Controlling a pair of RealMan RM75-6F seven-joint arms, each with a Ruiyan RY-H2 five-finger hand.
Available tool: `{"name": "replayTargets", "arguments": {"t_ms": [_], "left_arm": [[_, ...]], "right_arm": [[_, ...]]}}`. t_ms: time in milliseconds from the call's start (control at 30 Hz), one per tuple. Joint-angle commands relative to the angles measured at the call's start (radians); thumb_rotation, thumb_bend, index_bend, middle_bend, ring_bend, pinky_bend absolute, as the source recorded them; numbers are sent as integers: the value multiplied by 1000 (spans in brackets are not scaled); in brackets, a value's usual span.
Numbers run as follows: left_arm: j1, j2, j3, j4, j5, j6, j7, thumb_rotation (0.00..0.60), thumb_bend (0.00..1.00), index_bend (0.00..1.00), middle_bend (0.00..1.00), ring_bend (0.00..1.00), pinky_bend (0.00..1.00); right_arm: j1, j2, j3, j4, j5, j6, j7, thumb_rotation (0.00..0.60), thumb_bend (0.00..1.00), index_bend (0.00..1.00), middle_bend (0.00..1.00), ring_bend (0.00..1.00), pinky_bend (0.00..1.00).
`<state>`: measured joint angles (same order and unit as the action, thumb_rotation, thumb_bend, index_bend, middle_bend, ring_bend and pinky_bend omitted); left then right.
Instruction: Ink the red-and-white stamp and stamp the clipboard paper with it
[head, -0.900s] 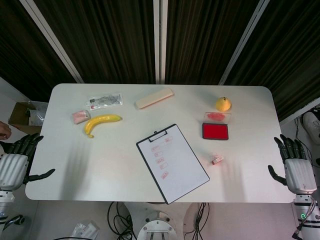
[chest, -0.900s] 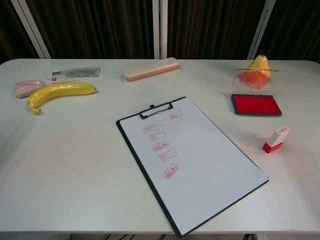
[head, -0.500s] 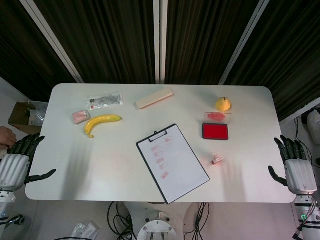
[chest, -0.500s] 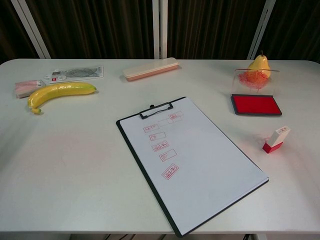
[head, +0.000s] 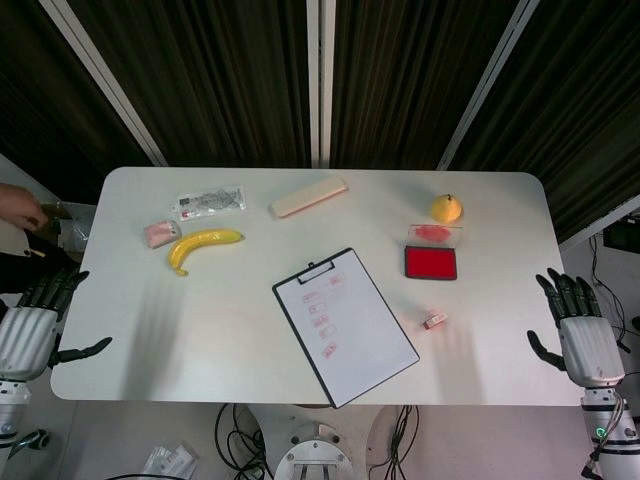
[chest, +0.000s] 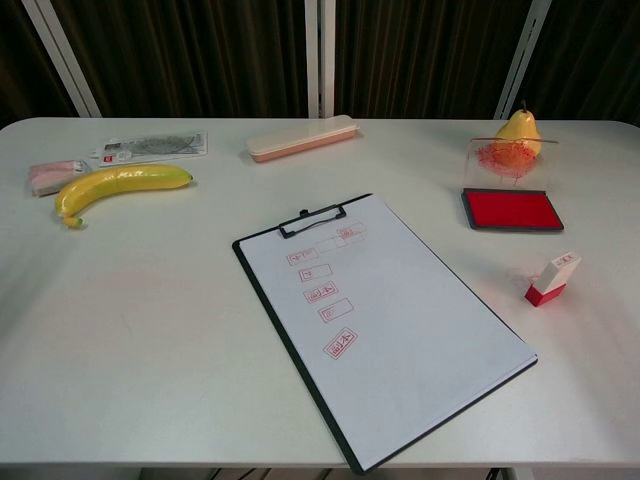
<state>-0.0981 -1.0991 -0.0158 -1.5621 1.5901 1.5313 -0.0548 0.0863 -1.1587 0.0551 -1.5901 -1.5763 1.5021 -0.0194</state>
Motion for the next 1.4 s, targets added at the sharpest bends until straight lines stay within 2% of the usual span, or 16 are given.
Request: {"name": "replayTargets", "arguments": {"t_ms": [33, 67, 100, 300, 467, 867, 1400], "left_arm": [[1, -3, 3, 3, 1, -3, -4, 371, 65, 107, 81, 87, 184], [0, -3, 5, 4, 2, -5, -3, 368, 65, 107, 81, 87, 184], [-1, -3, 6, 5, 3, -7, -2, 368, 65, 107, 81, 87, 184], [-2, -11, 7, 8, 6, -9, -7, 370, 65, 107, 81, 87, 183], [-2, -17, 11, 12, 3, -16, -2, 370, 65, 108, 81, 87, 184], [-5, -20, 12, 22, 3, -21, -12, 371, 65, 108, 81, 87, 184], [-7, -19, 12, 27, 1, -24, -16, 368, 65, 107, 82, 87, 184]], "right_arm": [[19, -17, -8, 44, -73, 24, 5, 600, 252, 0, 66, 547, 769], [30, -10, -16, 44, -86, 5, -12, 600, 251, 0, 101, 653, 839], [41, -4, -23, 41, -96, -17, -35, 600, 251, 0, 119, 694, 864], [120, -21, -52, 4, -128, -180, -225, 600, 188, 42, 178, 714, 871], [176, -101, -34, 24, -92, -280, -339, 600, 186, 122, 184, 725, 877], [264, -238, -15, 135, 2, -417, -365, 600, 188, 186, 192, 730, 879], [287, -327, -36, 250, 6, -395, -299, 600, 202, 350, 329, 741, 891]]}}
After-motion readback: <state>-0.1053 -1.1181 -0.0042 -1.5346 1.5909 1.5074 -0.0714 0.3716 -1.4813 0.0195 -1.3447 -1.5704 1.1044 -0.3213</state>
